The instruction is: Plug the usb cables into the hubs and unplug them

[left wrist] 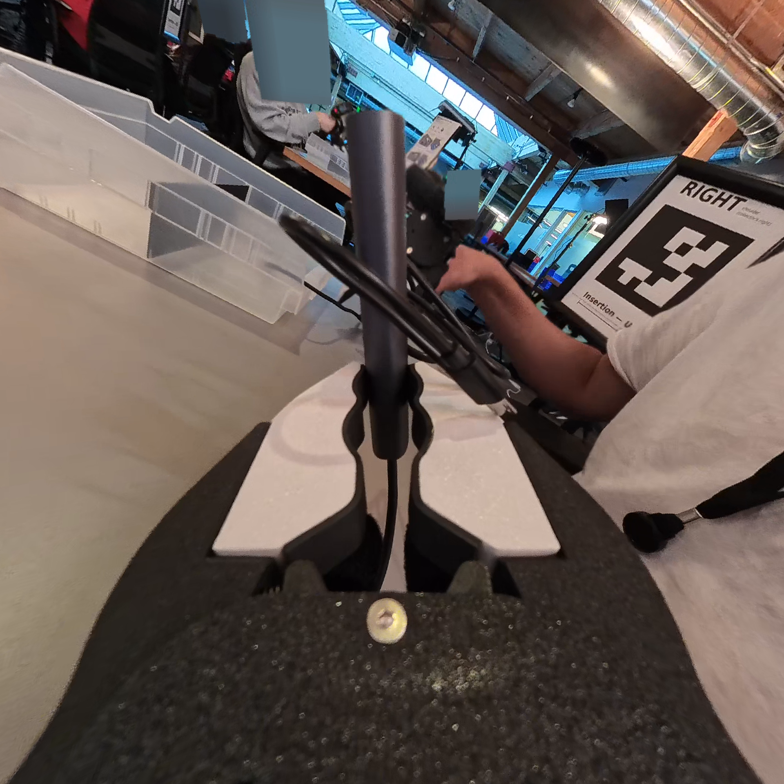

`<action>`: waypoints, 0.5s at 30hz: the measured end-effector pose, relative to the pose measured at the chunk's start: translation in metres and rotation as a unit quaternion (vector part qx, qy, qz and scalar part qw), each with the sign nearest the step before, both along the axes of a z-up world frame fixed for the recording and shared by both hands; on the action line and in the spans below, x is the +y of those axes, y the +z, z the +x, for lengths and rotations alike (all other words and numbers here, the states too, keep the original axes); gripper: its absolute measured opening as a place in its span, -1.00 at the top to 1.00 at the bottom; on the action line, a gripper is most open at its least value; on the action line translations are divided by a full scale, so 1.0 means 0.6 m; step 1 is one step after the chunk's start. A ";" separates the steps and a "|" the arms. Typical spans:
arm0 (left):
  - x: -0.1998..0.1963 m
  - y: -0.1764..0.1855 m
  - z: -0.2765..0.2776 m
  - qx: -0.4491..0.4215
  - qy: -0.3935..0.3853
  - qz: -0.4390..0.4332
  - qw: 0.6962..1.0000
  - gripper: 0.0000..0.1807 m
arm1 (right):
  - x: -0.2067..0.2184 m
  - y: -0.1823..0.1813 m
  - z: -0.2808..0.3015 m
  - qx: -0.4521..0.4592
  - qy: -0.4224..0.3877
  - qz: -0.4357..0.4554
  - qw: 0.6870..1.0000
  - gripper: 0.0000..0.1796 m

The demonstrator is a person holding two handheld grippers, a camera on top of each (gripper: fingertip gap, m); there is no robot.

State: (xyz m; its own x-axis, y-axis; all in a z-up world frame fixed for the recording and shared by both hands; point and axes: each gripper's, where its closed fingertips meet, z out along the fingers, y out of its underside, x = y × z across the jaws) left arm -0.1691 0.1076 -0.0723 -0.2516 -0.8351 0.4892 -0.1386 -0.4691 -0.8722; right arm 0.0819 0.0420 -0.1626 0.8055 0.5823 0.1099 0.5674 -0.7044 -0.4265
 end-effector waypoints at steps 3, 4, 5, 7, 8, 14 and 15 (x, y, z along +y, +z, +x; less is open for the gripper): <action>-0.008 0.001 0.003 -0.001 -0.008 -0.002 1.000 0.81 | 0.011 -0.031 0.028 -0.079 -0.016 0.046 0.996 0.96; -0.010 0.002 0.004 -0.002 -0.010 -0.003 1.000 0.81 | 0.012 -0.025 0.035 -0.095 -0.014 0.052 0.994 0.96; -0.011 0.003 0.004 -0.003 -0.010 -0.003 1.000 0.81 | 0.017 -0.008 0.042 -0.103 -0.012 0.068 0.992 0.96; -0.014 0.004 0.004 -0.003 -0.009 0.000 1.000 0.81 | 0.037 0.043 0.050 -0.116 0.002 0.106 0.988 0.96; -0.014 0.006 0.004 -0.005 -0.008 0.001 1.000 0.81 | 0.047 0.066 0.053 -0.129 0.016 0.113 0.985 0.96; -0.009 0.011 0.005 -0.012 0.002 -0.008 1.000 0.81 | 0.134 0.093 0.091 -0.249 0.113 0.012 0.962 0.96; -0.008 0.012 0.005 -0.012 0.005 -0.008 1.000 0.81 | 0.155 0.082 0.093 -0.261 0.131 0.000 0.956 0.96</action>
State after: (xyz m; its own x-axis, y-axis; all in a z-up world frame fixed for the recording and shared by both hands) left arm -0.1661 0.1030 -0.0652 -0.2558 -0.8293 0.4968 -0.1133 -0.4847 -0.8673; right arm 0.1379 0.1349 -0.1135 0.4669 0.7571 0.4569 0.8604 -0.5082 -0.0373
